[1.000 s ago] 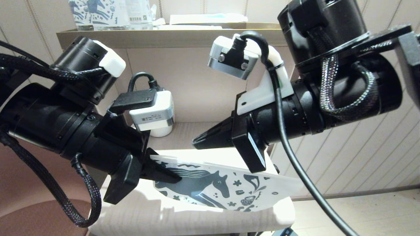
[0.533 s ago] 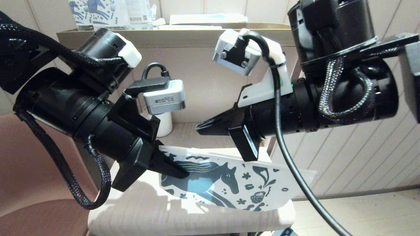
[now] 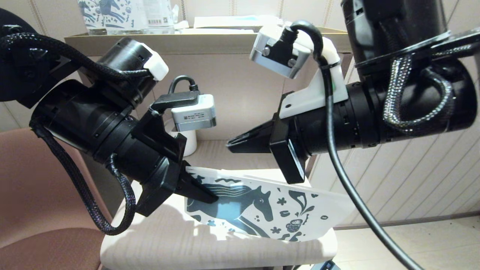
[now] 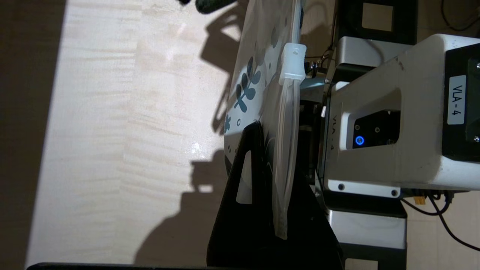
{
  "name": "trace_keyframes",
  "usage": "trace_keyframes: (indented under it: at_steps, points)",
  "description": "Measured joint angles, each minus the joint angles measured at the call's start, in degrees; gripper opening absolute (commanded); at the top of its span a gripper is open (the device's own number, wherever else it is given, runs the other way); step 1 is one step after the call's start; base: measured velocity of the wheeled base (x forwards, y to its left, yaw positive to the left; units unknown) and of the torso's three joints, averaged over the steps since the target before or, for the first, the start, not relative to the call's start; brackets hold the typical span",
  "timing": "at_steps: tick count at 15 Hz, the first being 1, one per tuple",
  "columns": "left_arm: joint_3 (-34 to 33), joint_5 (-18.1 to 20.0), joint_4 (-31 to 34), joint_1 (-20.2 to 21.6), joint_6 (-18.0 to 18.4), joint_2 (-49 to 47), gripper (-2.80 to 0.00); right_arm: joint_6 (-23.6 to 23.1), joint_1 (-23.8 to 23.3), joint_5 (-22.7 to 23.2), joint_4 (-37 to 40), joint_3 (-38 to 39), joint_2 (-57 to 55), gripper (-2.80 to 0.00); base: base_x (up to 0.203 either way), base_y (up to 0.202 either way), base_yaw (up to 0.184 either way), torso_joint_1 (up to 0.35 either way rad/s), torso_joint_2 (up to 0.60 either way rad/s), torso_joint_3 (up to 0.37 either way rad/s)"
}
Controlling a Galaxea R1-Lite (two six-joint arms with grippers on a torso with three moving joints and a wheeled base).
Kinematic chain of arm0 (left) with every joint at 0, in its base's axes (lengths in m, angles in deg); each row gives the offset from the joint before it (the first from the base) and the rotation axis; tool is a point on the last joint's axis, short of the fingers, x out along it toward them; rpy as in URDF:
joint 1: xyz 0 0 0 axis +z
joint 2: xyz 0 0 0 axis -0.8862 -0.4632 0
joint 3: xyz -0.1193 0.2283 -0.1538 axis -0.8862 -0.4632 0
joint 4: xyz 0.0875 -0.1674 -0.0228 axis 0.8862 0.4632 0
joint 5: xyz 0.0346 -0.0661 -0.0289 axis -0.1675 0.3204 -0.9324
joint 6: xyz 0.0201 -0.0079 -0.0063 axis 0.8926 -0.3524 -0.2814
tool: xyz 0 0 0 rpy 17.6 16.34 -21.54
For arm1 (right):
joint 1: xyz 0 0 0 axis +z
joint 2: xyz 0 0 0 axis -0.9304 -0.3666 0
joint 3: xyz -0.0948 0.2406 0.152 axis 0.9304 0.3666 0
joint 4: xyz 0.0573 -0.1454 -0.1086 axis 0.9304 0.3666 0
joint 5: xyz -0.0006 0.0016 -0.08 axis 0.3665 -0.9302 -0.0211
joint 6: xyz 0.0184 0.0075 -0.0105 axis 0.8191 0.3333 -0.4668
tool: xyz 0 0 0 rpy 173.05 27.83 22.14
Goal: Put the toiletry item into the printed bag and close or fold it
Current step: Open the storage bag
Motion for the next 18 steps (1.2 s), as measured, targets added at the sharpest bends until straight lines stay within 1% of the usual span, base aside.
trace_keyframes:
  at_steps: [1, 3, 6, 14, 16, 18]
  points:
    - [0.0, 0.0, 0.0, 0.0, 0.0, 0.0, -2.80, 0.0, 0.0, 0.2, 0.0, 0.2, 0.1, 0.00, 0.000, 0.000, 0.000, 0.000, 0.00, 0.000]
    - [-0.1, 0.0, 0.0, 0.0, 0.0, 0.1, -2.80, -0.3, 0.1, 0.6, 0.0, 0.7, 0.2, 0.00, 0.000, 0.000, 0.000, 0.000, 0.00, 0.000]
    - [-0.1, 0.0, -0.1, 0.0, 0.0, 0.3, -2.80, 0.1, 0.7, 2.7, 0.1, 1.2, 0.0, 0.00, 0.000, 0.000, 0.000, 0.000, 0.00, 0.000]
    - [-1.2, 0.0, -0.5, 0.0, 0.4, 0.6, -2.80, 0.1, 1.1, 3.1, 0.1, 2.1, -0.4, 0.00, 0.000, 0.000, 0.000, 0.000, 0.00, 0.000]
    - [-1.6, 0.1, -0.5, 0.0, 0.6, 0.9, -2.80, 0.1, 1.1, 5.1, 1.9, 1.8, -0.3, 0.00, 0.000, 0.000, 0.000, 0.000, 0.00, 0.000]
    - [-1.8, 0.2, -0.6, 0.0, 0.6, 1.1, -2.80, 0.1, 0.8, 10.2, 6.2, -1.0, -0.3, 0.00, 0.000, 0.000, 0.000, 0.000, 0.00, 0.000]
